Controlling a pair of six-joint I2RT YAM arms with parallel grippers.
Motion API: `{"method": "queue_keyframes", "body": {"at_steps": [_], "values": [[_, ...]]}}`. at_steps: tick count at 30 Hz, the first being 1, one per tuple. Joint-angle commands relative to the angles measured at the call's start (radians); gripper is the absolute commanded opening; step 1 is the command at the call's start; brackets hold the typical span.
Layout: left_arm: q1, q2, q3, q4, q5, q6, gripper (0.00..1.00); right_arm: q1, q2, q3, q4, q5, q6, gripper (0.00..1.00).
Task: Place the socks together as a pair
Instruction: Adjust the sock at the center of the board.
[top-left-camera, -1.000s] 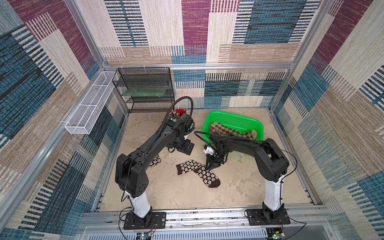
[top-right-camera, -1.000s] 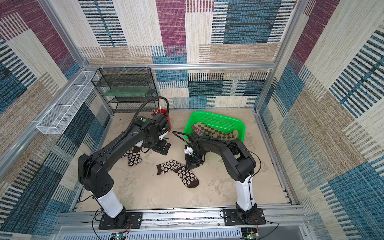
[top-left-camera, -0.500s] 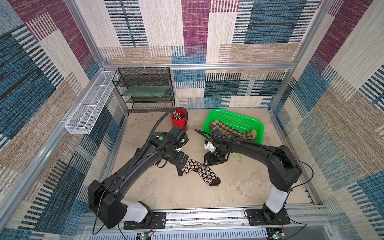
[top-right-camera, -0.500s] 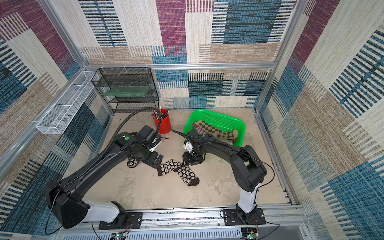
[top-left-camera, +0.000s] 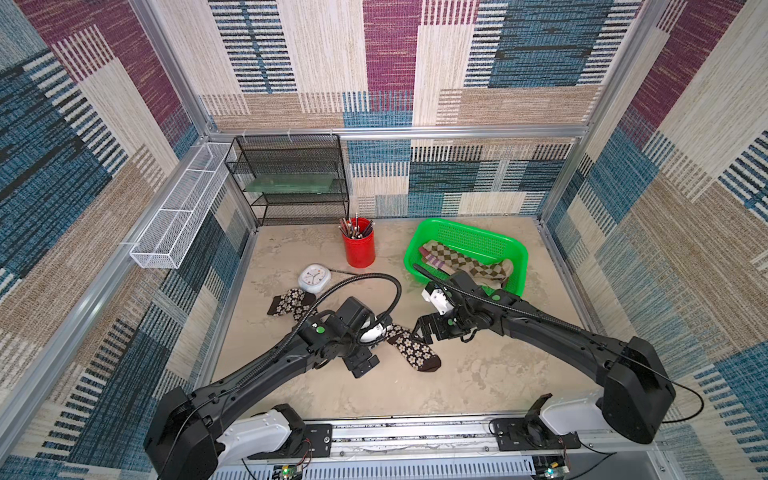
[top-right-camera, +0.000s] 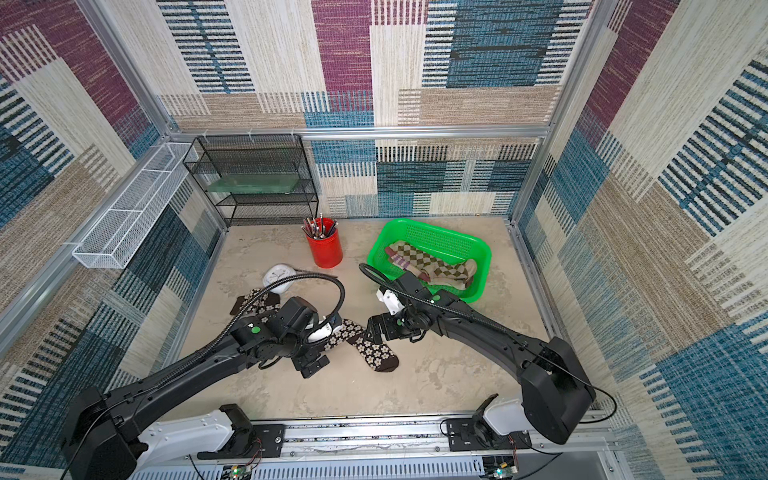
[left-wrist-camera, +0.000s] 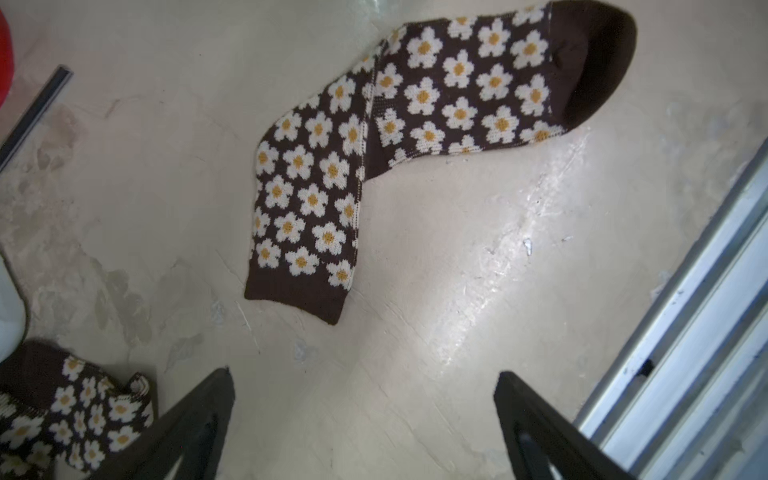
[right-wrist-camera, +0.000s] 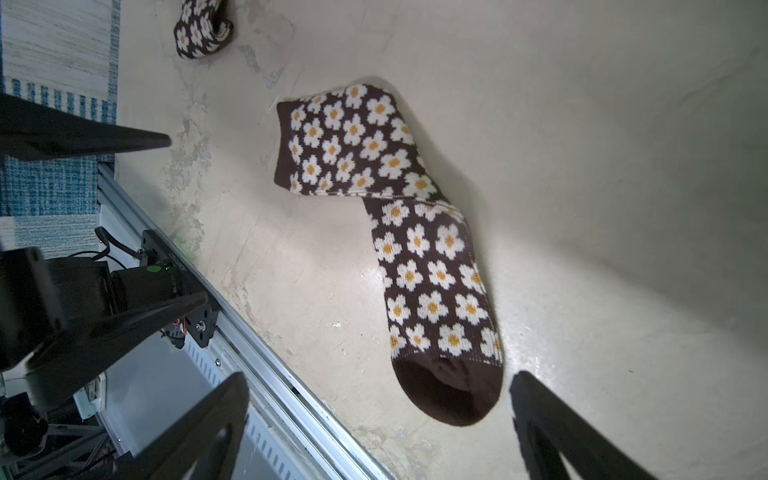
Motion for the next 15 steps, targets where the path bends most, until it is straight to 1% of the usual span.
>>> {"method": "queue_keyframes", "body": {"at_steps": [1,3,5,7,11,13,14,15], "values": [[0.002,0.064,-0.017,0.084,0.007,0.161,0.95,0.001,-0.054,-0.033,0.067,0.021,0.040,0.97],[0.003,0.108,-0.032,0.107,0.005,0.194,0.93,-0.001,-0.083,-0.051,0.069,0.025,0.053,0.97],[0.004,0.150,-0.057,0.158,-0.066,0.223,0.90,-0.001,-0.107,-0.066,0.067,0.021,0.060,0.96],[0.014,0.187,-0.055,0.179,-0.100,0.239,0.87,-0.002,-0.127,-0.078,0.064,0.016,0.071,0.96],[0.020,0.232,-0.065,0.245,-0.129,0.264,0.83,0.005,-0.167,-0.109,0.066,0.011,0.093,0.96],[0.020,0.268,-0.066,0.277,-0.154,0.259,0.76,0.007,-0.186,-0.124,0.074,0.005,0.105,0.96],[0.020,0.292,-0.066,0.295,-0.179,0.255,0.70,0.010,-0.196,-0.129,0.077,0.004,0.113,0.96],[0.019,0.312,-0.063,0.300,-0.188,0.254,0.67,0.010,-0.204,-0.133,0.082,0.003,0.117,0.96]]}}
